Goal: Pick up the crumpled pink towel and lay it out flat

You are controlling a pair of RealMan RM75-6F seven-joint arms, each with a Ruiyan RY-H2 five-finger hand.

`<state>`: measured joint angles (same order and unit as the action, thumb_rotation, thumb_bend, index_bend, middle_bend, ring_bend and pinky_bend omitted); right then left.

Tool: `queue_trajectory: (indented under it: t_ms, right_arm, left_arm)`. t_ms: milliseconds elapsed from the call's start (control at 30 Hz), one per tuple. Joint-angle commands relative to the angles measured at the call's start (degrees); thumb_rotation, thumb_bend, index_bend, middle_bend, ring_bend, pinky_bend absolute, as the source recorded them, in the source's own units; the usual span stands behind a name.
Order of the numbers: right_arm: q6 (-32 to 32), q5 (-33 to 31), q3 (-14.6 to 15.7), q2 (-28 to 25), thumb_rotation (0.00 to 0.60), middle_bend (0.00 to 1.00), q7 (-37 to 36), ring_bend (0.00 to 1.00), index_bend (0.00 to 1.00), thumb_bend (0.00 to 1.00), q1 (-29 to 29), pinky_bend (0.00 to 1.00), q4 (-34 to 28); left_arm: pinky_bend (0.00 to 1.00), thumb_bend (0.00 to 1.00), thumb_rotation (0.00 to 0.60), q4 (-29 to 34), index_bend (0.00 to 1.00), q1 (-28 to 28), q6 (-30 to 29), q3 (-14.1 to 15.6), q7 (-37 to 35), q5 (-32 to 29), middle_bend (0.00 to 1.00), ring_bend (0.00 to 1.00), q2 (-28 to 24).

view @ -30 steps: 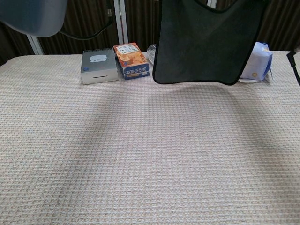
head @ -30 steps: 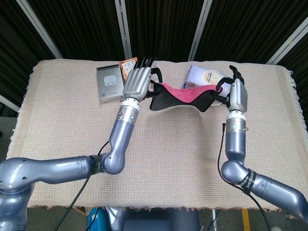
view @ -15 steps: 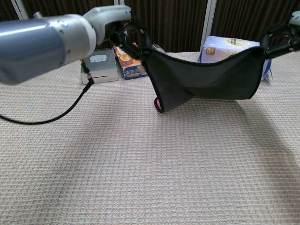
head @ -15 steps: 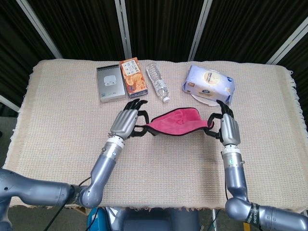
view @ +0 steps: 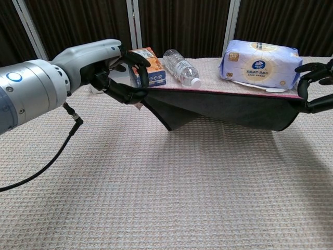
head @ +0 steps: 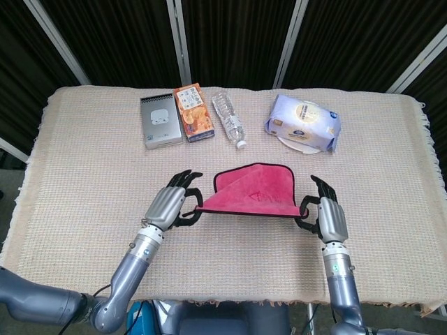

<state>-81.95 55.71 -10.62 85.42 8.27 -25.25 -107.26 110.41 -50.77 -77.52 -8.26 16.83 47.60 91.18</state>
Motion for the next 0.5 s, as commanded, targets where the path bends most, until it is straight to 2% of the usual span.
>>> queue_trajectory:
  t_ms: [33,500]
  right_arm:
    - [-0.77,1.65,0.88,-0.03,0.6,0.11,0.0,0.0,0.72,0.68,0.94,0.0,-0.6]
    - [-1.94,6.64,5.24,0.75,0.6,0.11,-0.15,0.0,0.72,0.68,5.07,0.0,-1.25]
  left_arm:
    - [0.02,0.66,0.6,1.48,0.79,1.39,-0.68,1.18,0.03,2.06,0.09,0.0,-0.48]
    - [0.02,0.66,0.6,3.84,0.79,6.78,-1.95,5.54,0.04,9.77,0.09,0.0,-1.71]
